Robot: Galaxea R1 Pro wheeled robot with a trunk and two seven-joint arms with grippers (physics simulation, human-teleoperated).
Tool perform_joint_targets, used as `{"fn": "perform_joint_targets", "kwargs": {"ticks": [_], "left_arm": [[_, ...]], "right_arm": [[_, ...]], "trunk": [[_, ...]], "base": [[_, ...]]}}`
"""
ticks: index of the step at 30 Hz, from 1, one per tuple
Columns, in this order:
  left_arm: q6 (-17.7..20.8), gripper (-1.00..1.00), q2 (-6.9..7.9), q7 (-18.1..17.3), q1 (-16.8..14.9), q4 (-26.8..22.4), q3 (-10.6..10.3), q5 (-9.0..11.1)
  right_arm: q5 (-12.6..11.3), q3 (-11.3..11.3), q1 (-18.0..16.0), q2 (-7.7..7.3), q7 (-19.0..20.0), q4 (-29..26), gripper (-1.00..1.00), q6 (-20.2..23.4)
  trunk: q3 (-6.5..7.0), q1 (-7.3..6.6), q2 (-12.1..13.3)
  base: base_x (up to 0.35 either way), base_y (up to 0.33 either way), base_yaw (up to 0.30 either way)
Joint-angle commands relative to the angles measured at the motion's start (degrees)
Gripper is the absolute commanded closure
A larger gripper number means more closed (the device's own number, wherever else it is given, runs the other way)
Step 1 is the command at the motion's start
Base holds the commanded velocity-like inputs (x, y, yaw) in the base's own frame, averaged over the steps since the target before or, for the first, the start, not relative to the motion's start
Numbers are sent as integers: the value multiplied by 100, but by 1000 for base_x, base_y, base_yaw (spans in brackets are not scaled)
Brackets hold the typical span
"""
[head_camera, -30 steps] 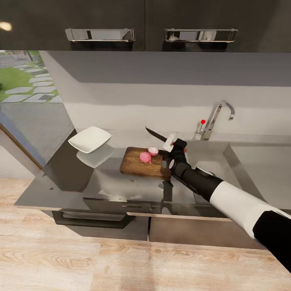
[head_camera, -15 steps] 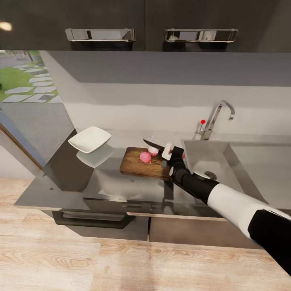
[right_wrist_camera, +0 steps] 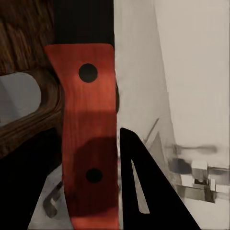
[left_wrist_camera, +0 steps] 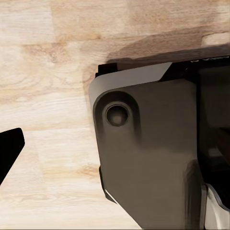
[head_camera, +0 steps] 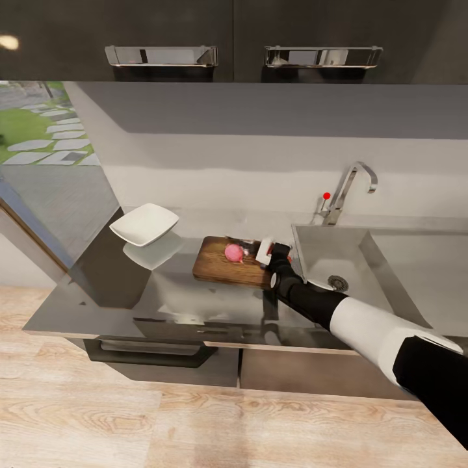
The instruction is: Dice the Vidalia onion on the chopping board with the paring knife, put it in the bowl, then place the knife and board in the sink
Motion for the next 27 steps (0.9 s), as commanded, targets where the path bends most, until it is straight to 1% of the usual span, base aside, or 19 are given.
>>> {"fn": "perform_joint_targets", "kwargs": {"ticks": [1, 4, 5, 8, 11, 13, 14, 15, 19, 21, 24, 25, 27], "left_arm": [[-41, -100, -5, -2, -10, 28, -48, 41], [-41, -100, -4, -2, -10, 28, -48, 41], [-41, -100, -2, -2, -10, 28, -48, 42], [-41, -100, -1, -2, -10, 28, -48, 42], [-41, -100, 0, -2, -10, 28, -48, 42], [-41, -100, -2, -2, -10, 28, -48, 42], [-41, -100, -1, -2, -10, 28, -48, 42], [-41, -100, -2, -2, -10, 28, -48, 42], [-41, -100, -2, -2, -10, 28, -48, 42], [-41, -100, 0, -2, -10, 28, -48, 40], [-41, -100, 0, -2, -10, 28, -48, 41], [-41, -100, -1, -2, -10, 28, -48, 41], [-41, -100, -3, -2, -10, 28, -48, 41]], "right_arm": [[49, 36, 3, -3, 125, -5, 100, 53], [49, 36, 29, -2, 320, 0, 100, 53], [49, 36, 41, -1, 399, -5, 100, -26], [52, 28, 42, -7, 393, -7, 100, -255], [66, 1, 42, -10, 380, -19, 100, -313], [70, -70, 42, -9, 366, -35, 100, -326], [66, -152, 42, -10, 361, -48, 100, -329], [63, -286, 42, -8, 356, -60, 100, -332], [58, -973, 42, -3, 354, -87, 100, -342], [58, -1082, 42, -3, 350, -90, 100, -342], [60, -1175, 42, -6, 342, -92, 100, -345], [59, -1245, 42, -8, 341, -92, 100, -347], [58, -1518, 42, -13, 344, -93, 100, -350]], "trunk": [[-9, 2, -10], [-9, 2, -10], [-9, 2, -10], [-9, 2, -10], [-9, 2, -10], [-9, 2, -10], [-9, 2, -10], [-9, 2, -10], [-9, 2, -10], [-9, 2, -10], [-9, 2, -10], [-9, 2, -10], [-9, 2, -10]], "base": [[0, 0, 0], [0, 0, 0], [0, 0, 0], [0, 0, 0], [0, 0, 0], [0, 0, 0], [0, 0, 0], [0, 0, 0], [0, 0, 0], [0, 0, 0], [0, 0, 0], [0, 0, 0], [0, 0, 0]]}}
